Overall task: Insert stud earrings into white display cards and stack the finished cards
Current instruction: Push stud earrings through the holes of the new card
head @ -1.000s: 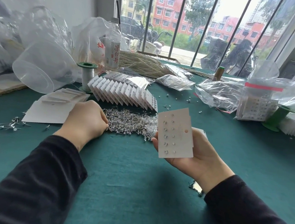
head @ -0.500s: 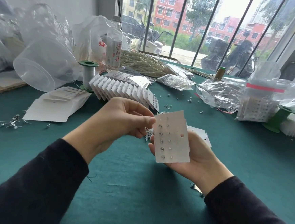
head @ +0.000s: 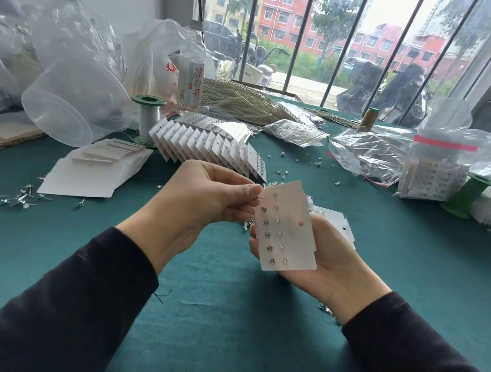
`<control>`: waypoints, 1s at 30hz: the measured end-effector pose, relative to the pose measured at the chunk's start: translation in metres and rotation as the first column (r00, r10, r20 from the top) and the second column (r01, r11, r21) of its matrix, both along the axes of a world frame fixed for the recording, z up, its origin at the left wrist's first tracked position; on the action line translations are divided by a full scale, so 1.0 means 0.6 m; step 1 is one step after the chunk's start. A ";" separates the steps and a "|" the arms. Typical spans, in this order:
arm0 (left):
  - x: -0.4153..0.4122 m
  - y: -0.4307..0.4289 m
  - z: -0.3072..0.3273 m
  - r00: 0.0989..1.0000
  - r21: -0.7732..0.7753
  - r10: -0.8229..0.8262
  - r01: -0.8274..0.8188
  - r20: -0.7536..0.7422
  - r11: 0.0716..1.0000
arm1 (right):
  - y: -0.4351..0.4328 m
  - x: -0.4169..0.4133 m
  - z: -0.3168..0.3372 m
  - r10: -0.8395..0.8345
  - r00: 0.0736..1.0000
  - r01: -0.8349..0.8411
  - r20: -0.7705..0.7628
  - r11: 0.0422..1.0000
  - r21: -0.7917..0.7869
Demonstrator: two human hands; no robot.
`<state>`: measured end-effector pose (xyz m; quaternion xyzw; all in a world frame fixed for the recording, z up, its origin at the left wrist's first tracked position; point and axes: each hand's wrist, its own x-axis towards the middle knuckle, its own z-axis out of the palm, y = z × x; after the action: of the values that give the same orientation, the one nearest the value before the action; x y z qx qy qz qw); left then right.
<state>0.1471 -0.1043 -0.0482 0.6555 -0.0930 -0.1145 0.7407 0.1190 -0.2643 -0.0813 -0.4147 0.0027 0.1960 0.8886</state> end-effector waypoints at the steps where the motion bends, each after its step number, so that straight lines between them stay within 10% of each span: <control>1: 0.000 0.000 0.000 1.000 -0.002 0.014 -0.014 -0.003 1.000 | 0.000 0.000 0.000 0.002 1.000 -0.002 0.000 1.000 0.003; 30: -0.004 -0.011 -0.010 0.967 0.148 0.074 -0.112 0.245 0.983 | 0.005 -0.002 0.004 -0.013 1.000 0.013 0.016 0.999 -0.044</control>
<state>0.1448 -0.1108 -0.0545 0.7257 -0.1408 -0.0071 0.6734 0.1176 -0.2611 -0.0787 -0.4358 0.0026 0.1868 0.8804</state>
